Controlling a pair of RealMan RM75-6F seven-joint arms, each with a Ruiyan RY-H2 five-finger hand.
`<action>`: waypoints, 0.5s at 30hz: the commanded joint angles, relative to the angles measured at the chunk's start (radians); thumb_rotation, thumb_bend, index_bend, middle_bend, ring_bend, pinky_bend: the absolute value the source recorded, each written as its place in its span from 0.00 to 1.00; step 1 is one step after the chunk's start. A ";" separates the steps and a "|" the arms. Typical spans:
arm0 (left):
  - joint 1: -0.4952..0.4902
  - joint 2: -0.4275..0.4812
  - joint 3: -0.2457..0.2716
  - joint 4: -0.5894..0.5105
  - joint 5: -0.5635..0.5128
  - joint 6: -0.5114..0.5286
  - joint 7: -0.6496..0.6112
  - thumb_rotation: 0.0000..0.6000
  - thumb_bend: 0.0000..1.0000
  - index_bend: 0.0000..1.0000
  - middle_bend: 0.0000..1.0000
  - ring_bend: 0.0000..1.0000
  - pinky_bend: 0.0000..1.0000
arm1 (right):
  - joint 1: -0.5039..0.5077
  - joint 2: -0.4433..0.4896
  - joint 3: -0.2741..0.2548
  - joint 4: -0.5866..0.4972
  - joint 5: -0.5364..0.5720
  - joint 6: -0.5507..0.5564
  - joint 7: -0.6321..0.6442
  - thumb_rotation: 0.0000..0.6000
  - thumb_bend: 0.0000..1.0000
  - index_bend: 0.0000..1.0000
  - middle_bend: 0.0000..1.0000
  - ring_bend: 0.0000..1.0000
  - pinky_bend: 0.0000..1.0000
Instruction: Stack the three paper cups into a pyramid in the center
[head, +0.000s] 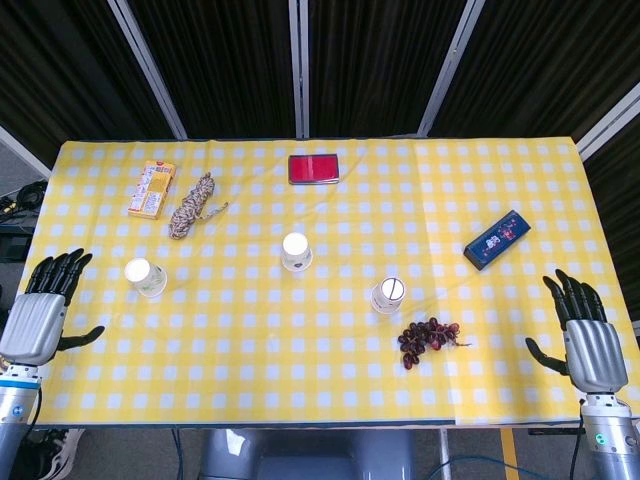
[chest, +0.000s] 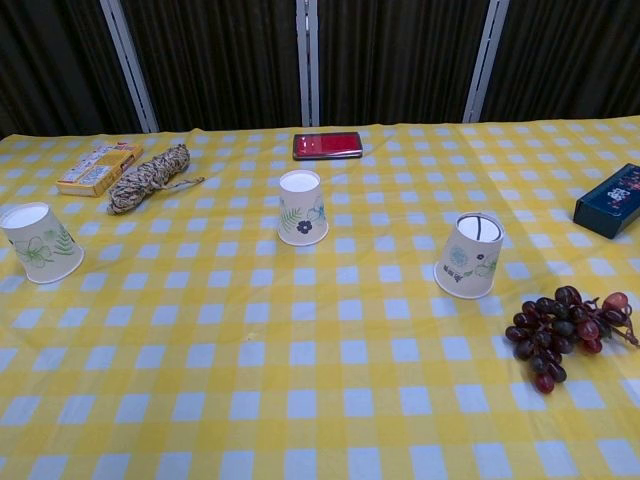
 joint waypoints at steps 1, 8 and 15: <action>0.000 0.001 0.000 -0.001 0.001 0.000 0.001 1.00 0.00 0.00 0.00 0.00 0.00 | 0.000 0.001 0.000 0.000 -0.001 0.000 0.001 1.00 0.15 0.01 0.00 0.00 0.00; -0.001 -0.002 0.002 -0.001 0.003 -0.003 0.006 1.00 0.00 0.00 0.00 0.00 0.00 | -0.002 0.003 -0.002 -0.005 -0.009 0.006 0.004 1.00 0.15 0.01 0.00 0.00 0.00; -0.027 -0.012 -0.025 0.025 -0.047 -0.045 -0.004 1.00 0.03 0.00 0.00 0.00 0.00 | 0.011 -0.005 0.005 0.013 0.015 -0.027 0.012 1.00 0.15 0.01 0.00 0.00 0.00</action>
